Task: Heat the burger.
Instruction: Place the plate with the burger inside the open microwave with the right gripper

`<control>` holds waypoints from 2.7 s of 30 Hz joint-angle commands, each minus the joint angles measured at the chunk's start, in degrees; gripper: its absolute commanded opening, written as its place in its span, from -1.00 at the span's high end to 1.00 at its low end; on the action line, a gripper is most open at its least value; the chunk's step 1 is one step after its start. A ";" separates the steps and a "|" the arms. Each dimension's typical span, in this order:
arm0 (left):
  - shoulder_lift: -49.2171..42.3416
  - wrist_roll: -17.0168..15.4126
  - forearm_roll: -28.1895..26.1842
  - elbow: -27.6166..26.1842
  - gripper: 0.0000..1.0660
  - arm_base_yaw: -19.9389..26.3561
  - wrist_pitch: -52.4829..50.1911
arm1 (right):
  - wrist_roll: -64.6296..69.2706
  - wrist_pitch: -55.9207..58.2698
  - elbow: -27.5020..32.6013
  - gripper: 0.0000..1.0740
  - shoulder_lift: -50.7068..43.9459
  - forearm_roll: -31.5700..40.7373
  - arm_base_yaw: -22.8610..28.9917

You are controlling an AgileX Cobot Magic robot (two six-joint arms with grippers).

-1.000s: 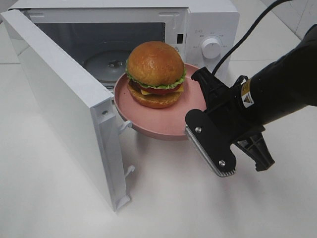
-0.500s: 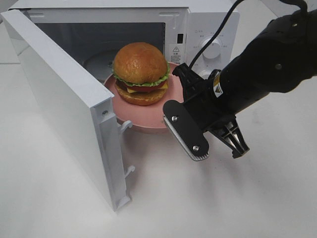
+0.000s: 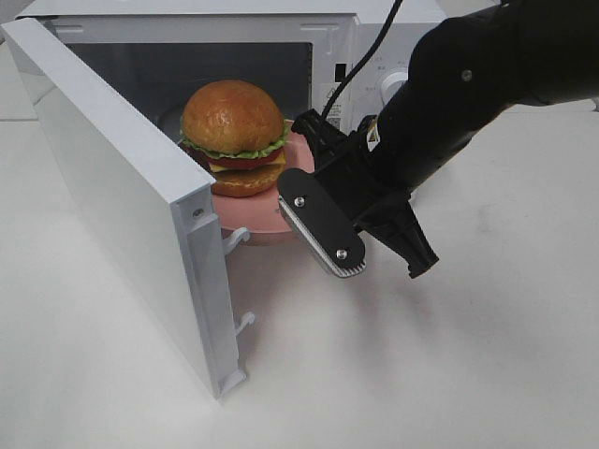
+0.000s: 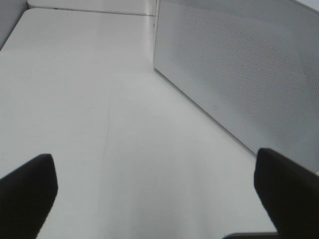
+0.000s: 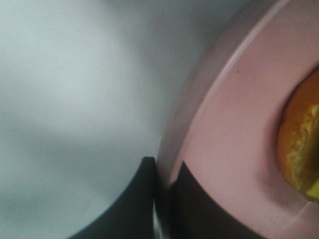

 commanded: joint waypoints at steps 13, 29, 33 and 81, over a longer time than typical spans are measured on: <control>-0.80 0.11 0.11 0.11 -0.88 -0.11 -0.86 | -3.21 -1.15 -8.42 1.00 5.21 4.93 0.06; -0.80 0.11 0.11 0.11 -0.88 -0.11 -0.86 | -1.38 1.49 -15.99 1.00 11.40 5.33 0.00; -0.80 0.11 0.11 0.11 -0.88 -0.11 -0.86 | 1.38 3.04 -18.91 1.00 13.06 3.04 0.00; -0.80 0.11 0.11 0.11 -0.88 -0.11 -0.86 | 16.04 6.42 -44.98 1.00 30.14 -6.36 0.00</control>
